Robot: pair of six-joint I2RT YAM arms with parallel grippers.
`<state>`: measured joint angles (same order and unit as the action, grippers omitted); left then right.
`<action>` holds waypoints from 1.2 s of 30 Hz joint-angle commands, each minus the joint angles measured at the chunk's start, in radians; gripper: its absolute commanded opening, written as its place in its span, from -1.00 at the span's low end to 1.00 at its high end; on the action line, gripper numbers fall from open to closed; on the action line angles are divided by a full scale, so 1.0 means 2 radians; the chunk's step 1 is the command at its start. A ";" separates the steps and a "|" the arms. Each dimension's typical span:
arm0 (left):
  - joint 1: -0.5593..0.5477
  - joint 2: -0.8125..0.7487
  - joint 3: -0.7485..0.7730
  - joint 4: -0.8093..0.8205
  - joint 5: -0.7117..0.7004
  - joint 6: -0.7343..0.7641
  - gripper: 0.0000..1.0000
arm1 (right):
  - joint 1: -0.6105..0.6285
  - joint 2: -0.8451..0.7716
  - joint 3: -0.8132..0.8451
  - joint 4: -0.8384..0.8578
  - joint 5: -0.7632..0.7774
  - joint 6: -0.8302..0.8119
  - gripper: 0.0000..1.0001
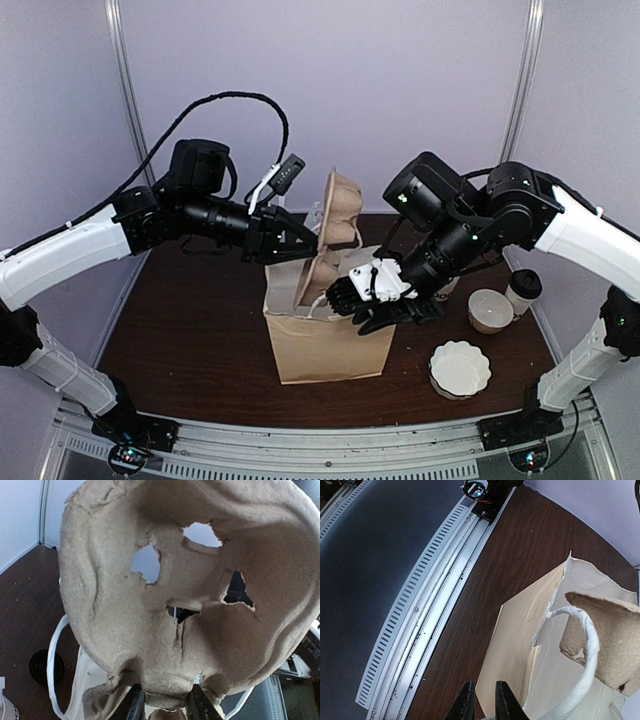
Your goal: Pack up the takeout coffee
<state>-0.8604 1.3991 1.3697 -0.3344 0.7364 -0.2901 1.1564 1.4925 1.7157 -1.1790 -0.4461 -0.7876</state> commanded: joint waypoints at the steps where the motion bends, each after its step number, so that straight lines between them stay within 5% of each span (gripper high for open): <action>1: -0.006 0.026 0.037 -0.112 -0.007 0.063 -0.41 | 0.002 -0.011 0.001 -0.002 0.011 -0.002 -0.63; 4: -0.024 0.042 0.070 -0.184 -0.045 0.090 -0.42 | 0.002 -0.014 -0.004 0.002 0.014 0.001 -0.55; 13: -0.058 0.082 0.161 -0.355 -0.198 0.116 -0.44 | -0.037 -0.047 0.028 -0.066 -0.029 -0.017 0.20; 25: -0.091 0.167 0.263 -0.476 -0.288 0.156 -0.45 | -0.179 -0.095 0.010 -0.047 -0.135 -0.002 0.26; 36: -0.100 0.222 0.300 -0.552 -0.339 0.168 -0.45 | -0.190 -0.085 -0.010 -0.023 -0.142 0.009 0.26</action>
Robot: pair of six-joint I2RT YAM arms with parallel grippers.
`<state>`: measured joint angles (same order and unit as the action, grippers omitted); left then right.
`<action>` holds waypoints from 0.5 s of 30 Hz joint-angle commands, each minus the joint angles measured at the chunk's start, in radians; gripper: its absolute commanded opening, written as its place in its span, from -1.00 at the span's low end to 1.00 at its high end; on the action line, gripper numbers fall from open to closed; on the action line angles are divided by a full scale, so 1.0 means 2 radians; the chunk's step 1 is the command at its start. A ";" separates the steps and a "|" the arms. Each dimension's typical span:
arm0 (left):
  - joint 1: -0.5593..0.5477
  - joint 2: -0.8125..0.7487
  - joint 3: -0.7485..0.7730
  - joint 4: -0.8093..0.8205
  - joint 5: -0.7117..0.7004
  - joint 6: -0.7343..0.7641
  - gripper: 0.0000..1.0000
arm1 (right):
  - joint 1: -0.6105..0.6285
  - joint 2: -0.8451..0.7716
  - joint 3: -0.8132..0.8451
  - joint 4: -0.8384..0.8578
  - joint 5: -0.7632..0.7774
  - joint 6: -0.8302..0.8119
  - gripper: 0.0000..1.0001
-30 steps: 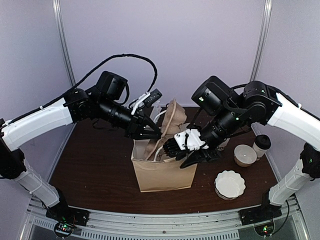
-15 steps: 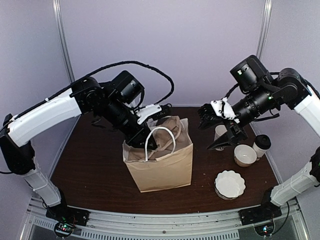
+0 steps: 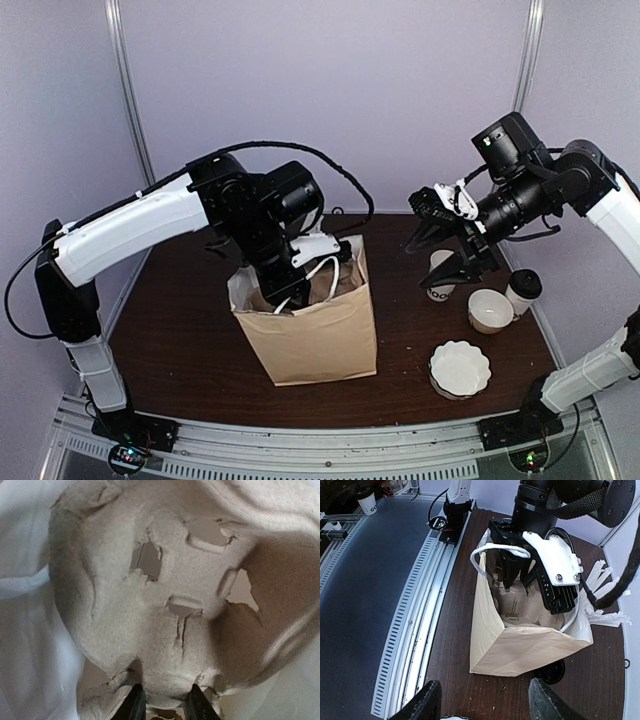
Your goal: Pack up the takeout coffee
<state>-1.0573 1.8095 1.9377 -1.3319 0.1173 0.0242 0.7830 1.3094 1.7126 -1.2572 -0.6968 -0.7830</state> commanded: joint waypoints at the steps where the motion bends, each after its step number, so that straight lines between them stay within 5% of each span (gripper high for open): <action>1: -0.003 0.021 0.016 -0.057 -0.030 0.012 -0.45 | -0.004 0.008 -0.009 0.017 -0.020 0.008 0.25; 15: -0.004 0.063 -0.032 0.009 0.041 0.038 -0.44 | -0.005 0.016 -0.022 0.023 -0.025 0.009 0.26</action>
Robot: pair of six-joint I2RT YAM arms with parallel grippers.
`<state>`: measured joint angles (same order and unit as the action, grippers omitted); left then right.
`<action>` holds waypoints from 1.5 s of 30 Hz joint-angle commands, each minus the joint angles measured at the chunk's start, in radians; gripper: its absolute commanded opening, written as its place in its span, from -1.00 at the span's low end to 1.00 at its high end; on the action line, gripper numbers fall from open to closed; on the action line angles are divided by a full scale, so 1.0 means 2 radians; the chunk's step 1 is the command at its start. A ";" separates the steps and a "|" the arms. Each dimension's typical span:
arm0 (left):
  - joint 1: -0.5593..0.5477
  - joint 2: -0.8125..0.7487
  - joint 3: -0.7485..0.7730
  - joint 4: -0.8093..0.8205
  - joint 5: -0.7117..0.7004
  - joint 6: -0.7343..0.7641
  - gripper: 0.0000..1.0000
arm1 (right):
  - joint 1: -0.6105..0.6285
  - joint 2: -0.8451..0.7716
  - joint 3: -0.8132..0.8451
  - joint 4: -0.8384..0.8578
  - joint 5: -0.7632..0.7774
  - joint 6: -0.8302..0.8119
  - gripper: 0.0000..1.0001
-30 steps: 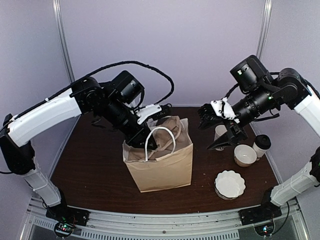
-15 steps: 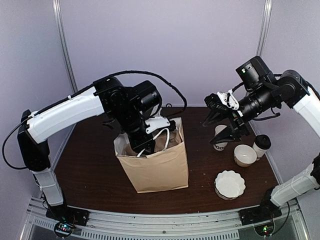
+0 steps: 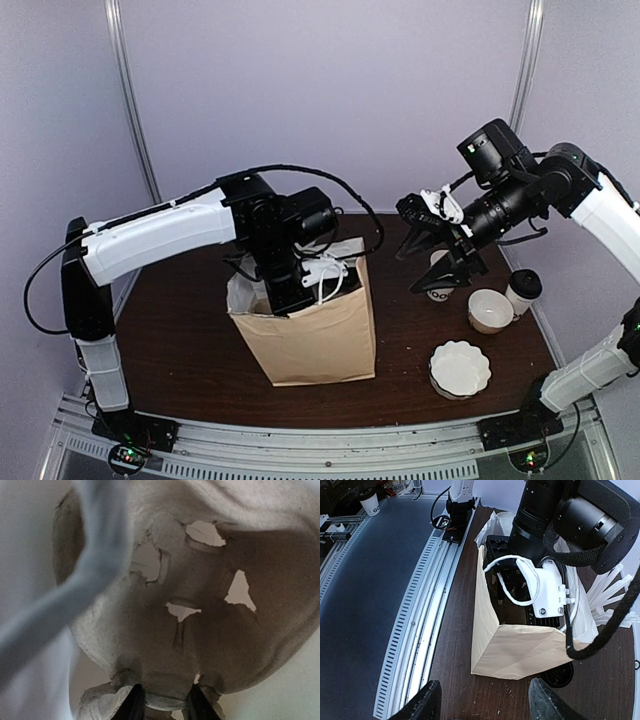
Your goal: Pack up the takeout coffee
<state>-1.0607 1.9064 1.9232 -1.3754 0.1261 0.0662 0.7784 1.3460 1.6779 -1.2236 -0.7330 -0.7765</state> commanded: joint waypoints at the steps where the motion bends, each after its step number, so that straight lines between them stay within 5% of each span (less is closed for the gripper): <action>1: -0.003 0.020 -0.030 0.040 0.049 0.019 -0.44 | -0.003 -0.003 -0.005 0.007 -0.007 0.005 0.26; 14: -0.008 0.073 -0.039 0.047 0.017 0.022 -0.34 | -0.003 0.000 -0.007 0.009 -0.012 0.006 0.27; 22: -0.010 0.032 -0.027 0.047 0.012 0.018 0.10 | -0.002 0.016 -0.005 0.013 -0.017 0.012 0.32; 35: -0.011 0.003 0.038 0.017 0.009 -0.005 0.31 | 0.079 0.066 -0.010 0.046 0.066 0.027 0.32; 45: -0.010 -0.022 0.174 -0.010 0.040 -0.006 0.36 | 0.085 0.044 0.032 -0.030 0.037 -0.008 0.34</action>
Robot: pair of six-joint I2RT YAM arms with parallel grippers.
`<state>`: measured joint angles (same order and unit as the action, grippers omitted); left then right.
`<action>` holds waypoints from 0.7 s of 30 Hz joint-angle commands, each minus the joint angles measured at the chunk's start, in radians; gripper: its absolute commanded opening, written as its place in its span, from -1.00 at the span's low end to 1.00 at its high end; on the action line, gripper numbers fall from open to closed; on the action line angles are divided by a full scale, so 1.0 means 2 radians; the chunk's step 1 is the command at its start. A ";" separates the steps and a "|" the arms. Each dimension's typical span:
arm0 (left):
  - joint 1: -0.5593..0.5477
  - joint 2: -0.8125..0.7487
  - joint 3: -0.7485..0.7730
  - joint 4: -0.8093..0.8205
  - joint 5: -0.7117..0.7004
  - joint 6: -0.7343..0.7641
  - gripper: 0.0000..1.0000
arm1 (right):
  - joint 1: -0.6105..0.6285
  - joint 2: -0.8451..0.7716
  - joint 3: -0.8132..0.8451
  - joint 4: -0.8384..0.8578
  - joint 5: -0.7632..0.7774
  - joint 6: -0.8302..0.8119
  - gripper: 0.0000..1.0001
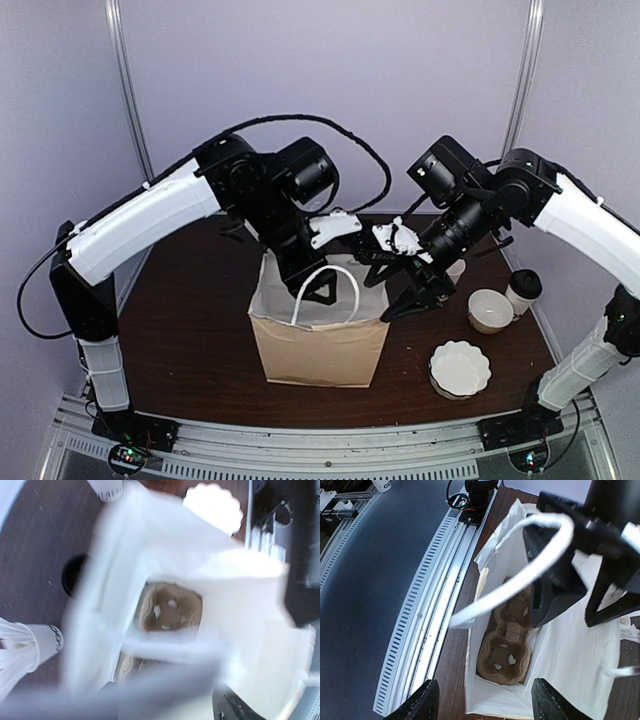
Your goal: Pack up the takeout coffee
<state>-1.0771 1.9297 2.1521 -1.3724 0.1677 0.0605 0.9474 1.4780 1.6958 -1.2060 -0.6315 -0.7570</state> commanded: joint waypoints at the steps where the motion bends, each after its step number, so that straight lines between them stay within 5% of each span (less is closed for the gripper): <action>1: -0.002 -0.038 0.065 -0.009 0.020 -0.003 0.37 | 0.000 -0.024 0.024 -0.042 -0.017 -0.018 0.34; 13: 0.003 -0.064 0.090 -0.004 0.040 0.014 0.33 | 0.001 -0.014 0.019 0.024 0.017 0.043 0.34; 21: 0.014 -0.094 -0.005 0.076 -0.069 0.102 0.52 | 0.029 0.009 0.033 0.033 0.031 0.050 0.34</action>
<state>-1.0721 1.7355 2.1815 -1.3197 0.1535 0.1551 0.9874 1.4708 1.7206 -1.1706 -0.5999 -0.6804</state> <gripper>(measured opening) 0.752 0.672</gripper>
